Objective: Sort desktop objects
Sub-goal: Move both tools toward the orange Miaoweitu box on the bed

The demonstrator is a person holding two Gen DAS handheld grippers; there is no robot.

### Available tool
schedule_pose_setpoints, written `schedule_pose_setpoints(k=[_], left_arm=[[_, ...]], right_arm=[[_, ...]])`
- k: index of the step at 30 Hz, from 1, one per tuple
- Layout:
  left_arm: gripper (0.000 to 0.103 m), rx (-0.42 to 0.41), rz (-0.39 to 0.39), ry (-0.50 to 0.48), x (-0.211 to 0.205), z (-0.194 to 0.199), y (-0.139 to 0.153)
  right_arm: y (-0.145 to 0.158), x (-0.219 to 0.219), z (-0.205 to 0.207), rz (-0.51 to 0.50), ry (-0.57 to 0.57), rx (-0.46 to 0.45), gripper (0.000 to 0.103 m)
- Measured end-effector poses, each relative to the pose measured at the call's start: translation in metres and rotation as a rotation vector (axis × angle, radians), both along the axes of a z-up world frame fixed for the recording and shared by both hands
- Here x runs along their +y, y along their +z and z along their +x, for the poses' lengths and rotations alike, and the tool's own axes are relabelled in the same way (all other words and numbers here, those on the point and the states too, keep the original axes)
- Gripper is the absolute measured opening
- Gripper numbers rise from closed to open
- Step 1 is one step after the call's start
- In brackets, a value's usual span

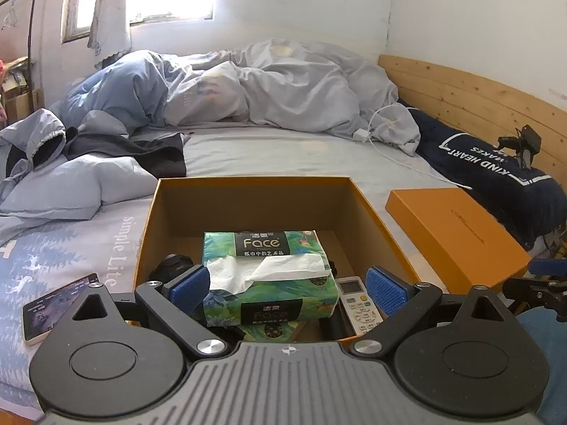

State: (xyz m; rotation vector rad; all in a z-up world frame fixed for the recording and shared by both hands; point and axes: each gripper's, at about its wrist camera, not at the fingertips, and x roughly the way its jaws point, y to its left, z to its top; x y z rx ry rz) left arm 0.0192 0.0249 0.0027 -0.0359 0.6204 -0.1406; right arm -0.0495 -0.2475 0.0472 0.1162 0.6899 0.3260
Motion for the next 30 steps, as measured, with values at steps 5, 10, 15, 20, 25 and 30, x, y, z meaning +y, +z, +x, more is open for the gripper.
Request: schedule_pose_setpoints(k=[5, 10, 15, 20, 25, 30], left_arm=[[0.100, -0.001, 0.004, -0.003, -0.002, 0.001, -0.001], [0.100, -0.010, 0.030, -0.017, -0.008, 0.000, -0.001], [0.100, -0.008, 0.036, -0.040, -0.015, 0.002, -0.002], [0.100, -0.008, 0.014, -0.063, -0.021, 0.005, -0.001], [0.100, -0.013, -0.008, -0.076, -0.026, 0.014, 0.001], [0.100, -0.026, -0.011, -0.087, -0.034, 0.025, 0.006]], right_arm=[[-0.001, -0.002, 0.001, -0.001, -0.008, 0.007, 0.103], [-0.002, -0.005, 0.001, -0.004, -0.020, 0.010, 0.103], [-0.005, -0.013, 0.004, -0.007, -0.049, 0.012, 0.103], [-0.006, -0.028, 0.009, 0.008, -0.109, 0.017, 0.103], [-0.010, -0.049, 0.017, 0.043, -0.195, 0.032, 0.103], [-0.014, -0.071, 0.025, 0.078, -0.280, 0.047, 0.103]])
